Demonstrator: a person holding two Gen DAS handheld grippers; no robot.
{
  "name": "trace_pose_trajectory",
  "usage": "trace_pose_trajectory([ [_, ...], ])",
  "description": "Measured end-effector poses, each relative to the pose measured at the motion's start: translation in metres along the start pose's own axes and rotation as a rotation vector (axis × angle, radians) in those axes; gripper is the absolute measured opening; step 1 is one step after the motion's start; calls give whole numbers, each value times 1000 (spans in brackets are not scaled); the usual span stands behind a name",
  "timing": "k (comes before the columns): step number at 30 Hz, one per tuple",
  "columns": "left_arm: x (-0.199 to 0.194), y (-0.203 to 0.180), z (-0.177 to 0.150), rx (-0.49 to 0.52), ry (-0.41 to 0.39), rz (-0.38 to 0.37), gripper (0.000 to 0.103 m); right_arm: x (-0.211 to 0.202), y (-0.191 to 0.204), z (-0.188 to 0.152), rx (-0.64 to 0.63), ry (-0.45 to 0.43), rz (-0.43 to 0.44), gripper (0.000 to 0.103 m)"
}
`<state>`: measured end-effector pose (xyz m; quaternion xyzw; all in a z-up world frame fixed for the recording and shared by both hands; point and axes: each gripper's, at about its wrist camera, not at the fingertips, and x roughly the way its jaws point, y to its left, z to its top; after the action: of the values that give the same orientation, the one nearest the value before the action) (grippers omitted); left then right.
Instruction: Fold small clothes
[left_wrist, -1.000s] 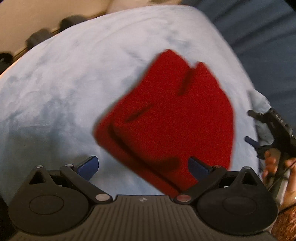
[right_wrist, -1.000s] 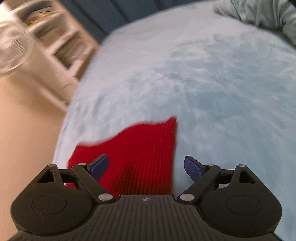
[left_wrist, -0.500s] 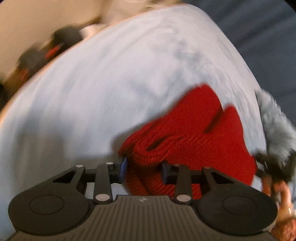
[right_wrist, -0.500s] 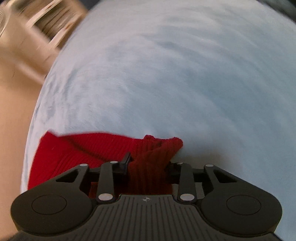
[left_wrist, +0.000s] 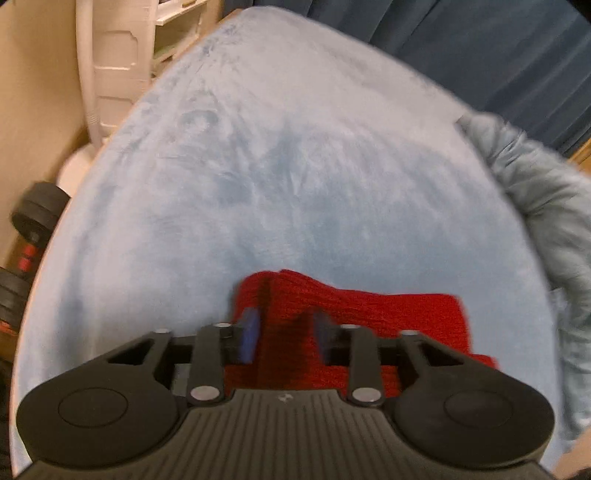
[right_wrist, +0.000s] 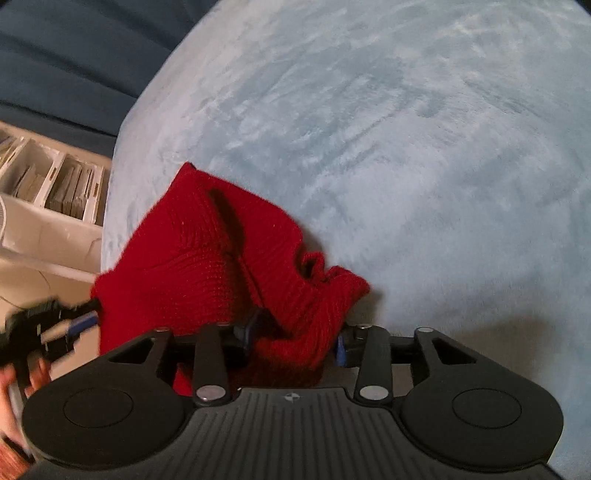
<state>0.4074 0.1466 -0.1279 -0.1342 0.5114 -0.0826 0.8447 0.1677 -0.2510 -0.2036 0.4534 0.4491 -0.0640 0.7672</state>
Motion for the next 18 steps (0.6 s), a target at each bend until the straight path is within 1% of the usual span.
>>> trace_pose_trajectory([
  [1,-4,1,-3,2,-3,-18,59,-2,2,5,-2,-15,-4,48],
  [3,-3,-2,-8,38,-6,-15,62,-9,3,12,-30,-73,-9,57],
  [5,8,-6,-13,61,27,-2,65,-15,8,16,-66,-129,-11,59],
  [7,16,-10,-20,65,54,5,63,-17,12,22,-93,-154,6,59],
  [8,19,-12,-24,66,52,0,39,-17,15,25,-110,-157,10,59],
  [9,21,-15,-27,74,50,5,19,-17,18,28,-123,-159,12,59],
  [10,19,-17,-28,71,35,17,17,-18,21,30,-131,-160,17,59],
  [11,9,-18,-29,53,0,24,15,-19,24,33,-141,-160,24,59],
  [12,0,-17,-30,32,-33,18,14,-20,27,35,-151,-163,33,59],
  [14,-21,-6,-31,-24,-99,-17,14,-22,35,38,-183,-179,64,59],
  [15,-21,2,-33,-48,-97,-23,15,-23,39,37,-202,-189,75,59],
  [16,-12,7,-34,-46,-79,-6,15,-22,43,37,-218,-195,81,59],
  [17,3,10,-36,-36,-41,37,15,-20,47,36,-238,-192,84,59],
  [18,13,11,-37,-31,-23,56,17,-18,49,35,-253,-181,80,59],
])
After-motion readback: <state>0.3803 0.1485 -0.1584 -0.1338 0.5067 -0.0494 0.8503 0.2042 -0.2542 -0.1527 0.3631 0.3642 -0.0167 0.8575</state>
